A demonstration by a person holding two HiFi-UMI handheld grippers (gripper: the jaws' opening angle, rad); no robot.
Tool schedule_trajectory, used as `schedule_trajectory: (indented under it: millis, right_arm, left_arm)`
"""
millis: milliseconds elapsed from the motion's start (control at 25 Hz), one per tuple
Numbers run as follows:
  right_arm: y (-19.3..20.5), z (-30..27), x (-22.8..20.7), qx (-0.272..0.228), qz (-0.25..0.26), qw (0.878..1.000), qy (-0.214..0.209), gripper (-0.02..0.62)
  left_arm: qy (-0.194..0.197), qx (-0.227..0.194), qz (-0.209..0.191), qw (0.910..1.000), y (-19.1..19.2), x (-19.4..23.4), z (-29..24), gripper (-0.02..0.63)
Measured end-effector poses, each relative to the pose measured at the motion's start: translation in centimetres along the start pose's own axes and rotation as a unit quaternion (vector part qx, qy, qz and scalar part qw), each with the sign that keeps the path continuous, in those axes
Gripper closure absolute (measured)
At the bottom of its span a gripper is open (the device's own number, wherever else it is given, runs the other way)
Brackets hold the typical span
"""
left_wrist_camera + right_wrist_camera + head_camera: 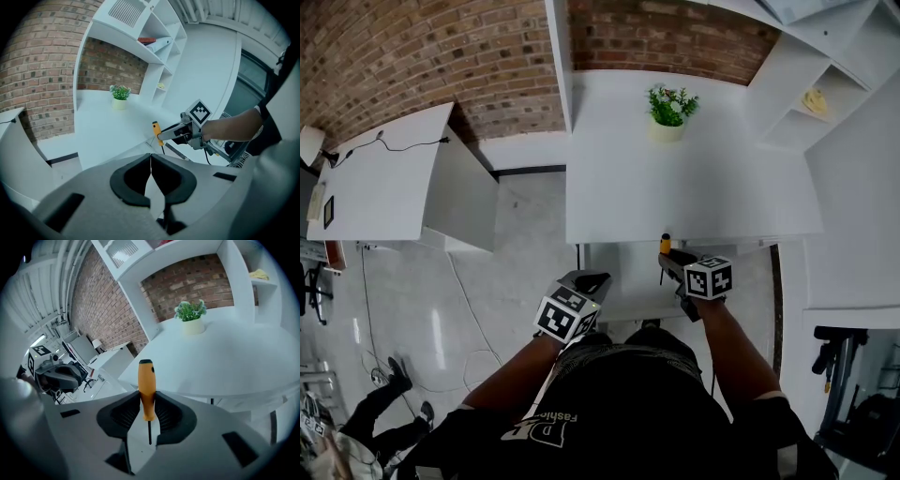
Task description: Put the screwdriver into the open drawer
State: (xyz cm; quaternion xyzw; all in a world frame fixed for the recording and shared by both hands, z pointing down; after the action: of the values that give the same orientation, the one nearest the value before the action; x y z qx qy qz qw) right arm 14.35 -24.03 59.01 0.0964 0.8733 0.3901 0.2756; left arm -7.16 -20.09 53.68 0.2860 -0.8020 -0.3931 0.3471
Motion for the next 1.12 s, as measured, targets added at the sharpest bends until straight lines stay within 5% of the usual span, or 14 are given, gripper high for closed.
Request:
schedule_trajectory:
  millis: [760, 1120]
  right_arm:
    - [11.4, -9.5, -1.9, 0.168, -0.115, 0.979, -0.006, 0.492]
    - [15.1, -13.3, -4.8, 0.226, -0.109, 0.968, 0.020, 0.491]
  left_arm:
    - [-0.061, 0.015, 0.058, 0.9963, 4.0, 1.8, 1.3, 0.586]
    - [-0.086, 0.031, 0.083, 0.9923, 6.1, 2.0, 2.0, 0.586]
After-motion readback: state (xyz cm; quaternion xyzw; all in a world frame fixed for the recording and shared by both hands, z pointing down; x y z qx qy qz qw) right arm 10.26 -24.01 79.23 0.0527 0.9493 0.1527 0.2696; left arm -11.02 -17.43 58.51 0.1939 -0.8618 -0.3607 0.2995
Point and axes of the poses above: the fingertips, and each gripper's own axes: z backward along the fingers, x to its left, y out of its underside, the point moved 6 cm from there along z, backward along the fingers, and after that the axes turned 11 degrees about -x, right-handed, at the moved point
